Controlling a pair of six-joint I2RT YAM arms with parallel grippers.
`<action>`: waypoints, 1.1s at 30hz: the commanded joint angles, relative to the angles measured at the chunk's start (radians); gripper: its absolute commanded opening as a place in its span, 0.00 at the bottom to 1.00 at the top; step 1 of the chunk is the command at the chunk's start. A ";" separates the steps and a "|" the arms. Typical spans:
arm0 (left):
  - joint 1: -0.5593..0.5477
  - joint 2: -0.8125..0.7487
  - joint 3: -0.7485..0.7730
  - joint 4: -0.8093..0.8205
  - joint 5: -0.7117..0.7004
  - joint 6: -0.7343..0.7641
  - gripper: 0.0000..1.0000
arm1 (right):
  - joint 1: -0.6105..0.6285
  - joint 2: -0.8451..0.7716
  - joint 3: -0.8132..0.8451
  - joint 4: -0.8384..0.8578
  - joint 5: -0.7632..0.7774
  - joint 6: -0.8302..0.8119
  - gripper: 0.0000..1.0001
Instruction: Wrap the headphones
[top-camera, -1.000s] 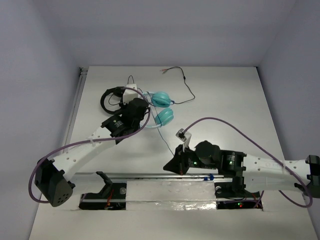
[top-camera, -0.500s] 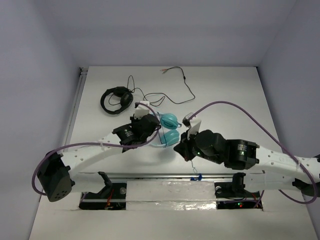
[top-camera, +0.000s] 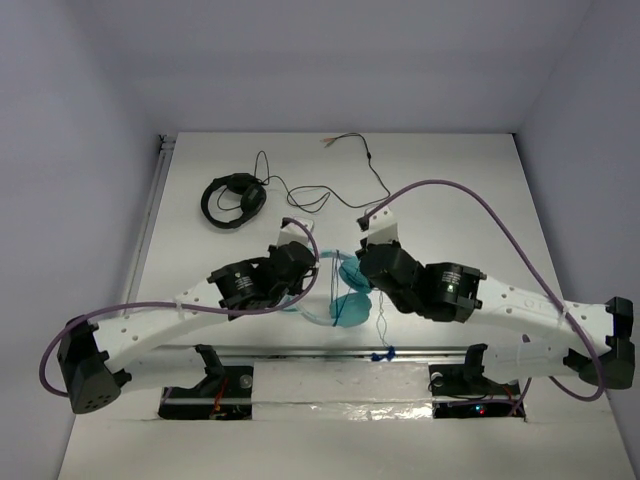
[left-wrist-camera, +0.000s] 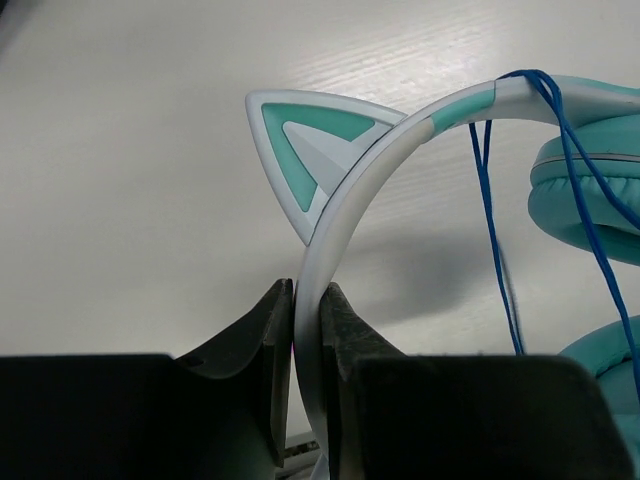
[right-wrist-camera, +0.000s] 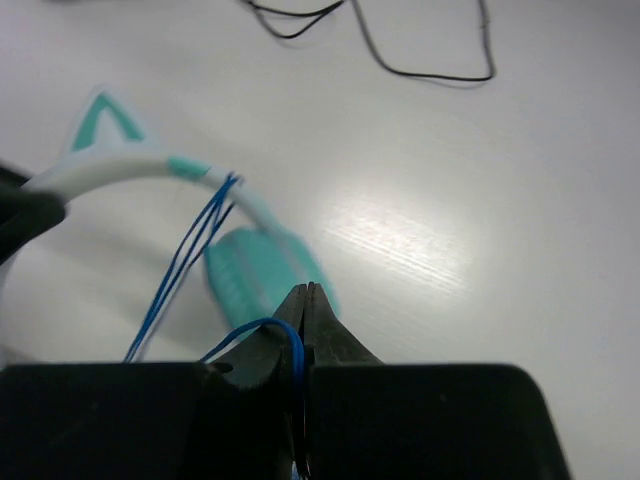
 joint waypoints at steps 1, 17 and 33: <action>-0.053 -0.037 0.054 -0.040 0.069 0.020 0.00 | -0.059 0.017 0.063 0.075 0.150 -0.076 0.00; -0.075 -0.089 0.121 -0.066 0.149 0.092 0.00 | -0.268 0.036 -0.007 0.164 0.054 -0.097 0.10; -0.075 -0.201 0.241 -0.032 0.262 0.129 0.00 | -0.341 0.051 -0.199 0.463 -0.325 0.020 0.11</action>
